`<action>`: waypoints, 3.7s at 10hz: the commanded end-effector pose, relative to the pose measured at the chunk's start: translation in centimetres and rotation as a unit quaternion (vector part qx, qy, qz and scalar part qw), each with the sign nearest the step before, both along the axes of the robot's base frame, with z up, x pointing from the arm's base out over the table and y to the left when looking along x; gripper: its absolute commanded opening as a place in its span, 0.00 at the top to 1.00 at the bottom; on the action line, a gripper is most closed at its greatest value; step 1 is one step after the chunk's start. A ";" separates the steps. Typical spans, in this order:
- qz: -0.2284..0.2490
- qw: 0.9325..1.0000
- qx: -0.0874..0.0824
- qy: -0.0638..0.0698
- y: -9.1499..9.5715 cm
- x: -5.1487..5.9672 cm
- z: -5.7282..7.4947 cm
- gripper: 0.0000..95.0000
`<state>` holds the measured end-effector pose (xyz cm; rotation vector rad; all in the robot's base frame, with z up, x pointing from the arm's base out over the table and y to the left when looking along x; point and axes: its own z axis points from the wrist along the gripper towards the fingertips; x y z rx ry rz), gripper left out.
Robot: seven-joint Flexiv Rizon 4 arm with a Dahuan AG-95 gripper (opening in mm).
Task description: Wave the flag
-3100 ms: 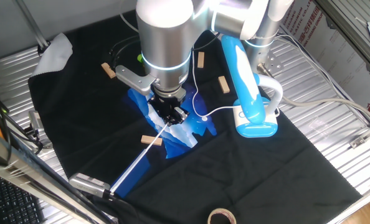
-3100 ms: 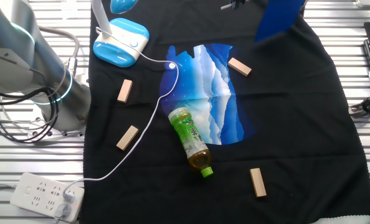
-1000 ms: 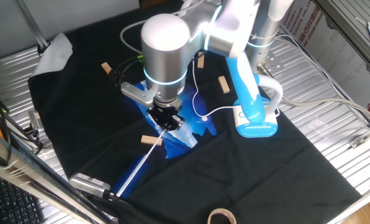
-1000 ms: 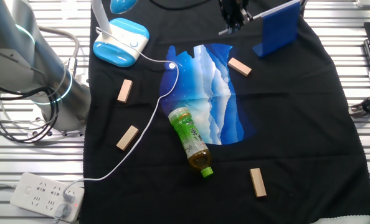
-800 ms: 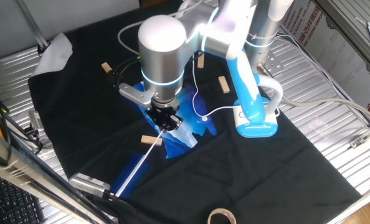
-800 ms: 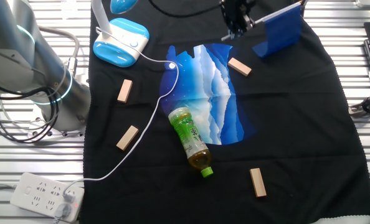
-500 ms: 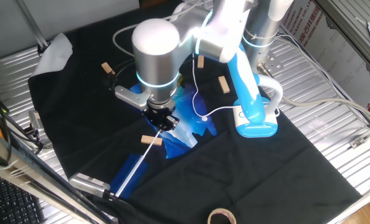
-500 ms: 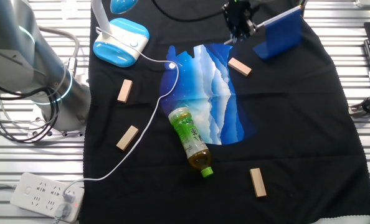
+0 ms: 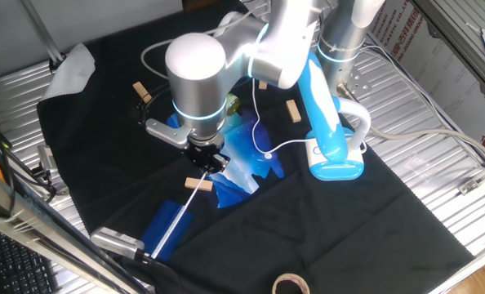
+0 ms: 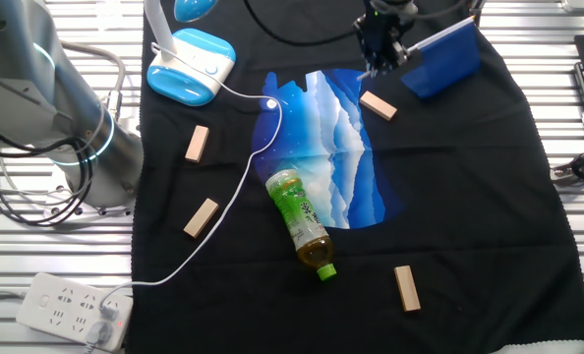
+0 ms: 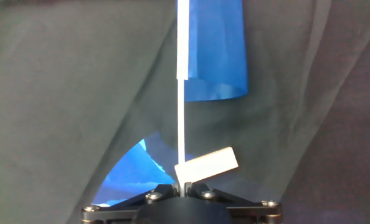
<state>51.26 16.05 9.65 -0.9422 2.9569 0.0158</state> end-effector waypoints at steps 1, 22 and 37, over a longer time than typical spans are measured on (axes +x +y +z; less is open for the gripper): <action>0.007 1.000 0.000 -0.002 -0.3 0.2 -0.5 1.00; 0.066 0.998 -0.019 -0.009 -1.6 1.3 -5.9 0.80; 0.069 0.998 -0.010 -0.002 -2.7 1.2 -2.0 0.80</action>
